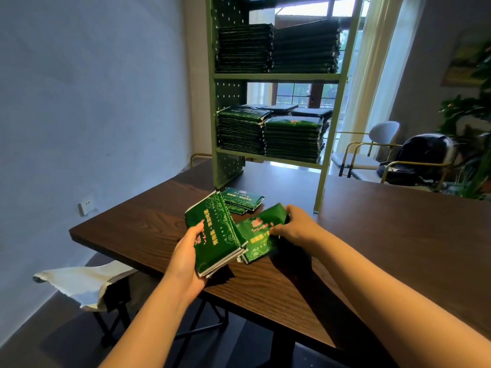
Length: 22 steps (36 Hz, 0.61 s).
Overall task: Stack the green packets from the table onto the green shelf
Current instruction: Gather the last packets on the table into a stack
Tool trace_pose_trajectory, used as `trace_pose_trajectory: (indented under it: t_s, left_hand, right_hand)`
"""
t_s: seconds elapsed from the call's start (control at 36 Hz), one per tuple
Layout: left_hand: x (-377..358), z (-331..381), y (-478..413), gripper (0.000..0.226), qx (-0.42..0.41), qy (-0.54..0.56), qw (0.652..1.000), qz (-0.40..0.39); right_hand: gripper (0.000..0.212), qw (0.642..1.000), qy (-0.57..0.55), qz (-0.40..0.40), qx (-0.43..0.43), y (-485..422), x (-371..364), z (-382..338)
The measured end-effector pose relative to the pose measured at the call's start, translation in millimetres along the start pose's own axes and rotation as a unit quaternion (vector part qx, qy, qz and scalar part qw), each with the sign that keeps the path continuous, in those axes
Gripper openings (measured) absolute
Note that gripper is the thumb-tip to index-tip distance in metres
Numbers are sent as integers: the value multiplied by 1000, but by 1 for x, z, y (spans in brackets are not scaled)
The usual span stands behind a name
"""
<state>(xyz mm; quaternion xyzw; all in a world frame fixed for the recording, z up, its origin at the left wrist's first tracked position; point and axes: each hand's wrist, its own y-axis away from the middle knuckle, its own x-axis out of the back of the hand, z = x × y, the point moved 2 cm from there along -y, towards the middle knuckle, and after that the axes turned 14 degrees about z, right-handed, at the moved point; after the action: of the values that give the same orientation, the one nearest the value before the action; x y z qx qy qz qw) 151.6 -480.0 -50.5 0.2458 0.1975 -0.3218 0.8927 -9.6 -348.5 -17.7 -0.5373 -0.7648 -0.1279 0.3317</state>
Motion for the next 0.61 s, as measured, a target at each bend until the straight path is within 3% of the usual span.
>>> trace_pose_trajectory:
  t_s: [0.08,0.17,0.28,0.5,0.61]
  left_hand:
    - [-1,0,0,32,2,-3,1000,5]
    - [-2,0,-1,27,5,-6,1000,6]
    - [-4,0,-3,27,13,-29,999,4]
    - [-10,0,-9,32,11,-123,992,-6]
    - [-14,7,-9,36,81,-143,985,-56]
  right_hand:
    - [31,987,-153,55,-16,-2,14,0]
    - [27,938,-338,71,-29,-5,32,-3]
    - [22,886,-461,18,-45,-5,50,-12]
    - [28,910,-379,-165,-25,7,45,-30]
    - [22,944,-234,-222,75,9,39,-41]
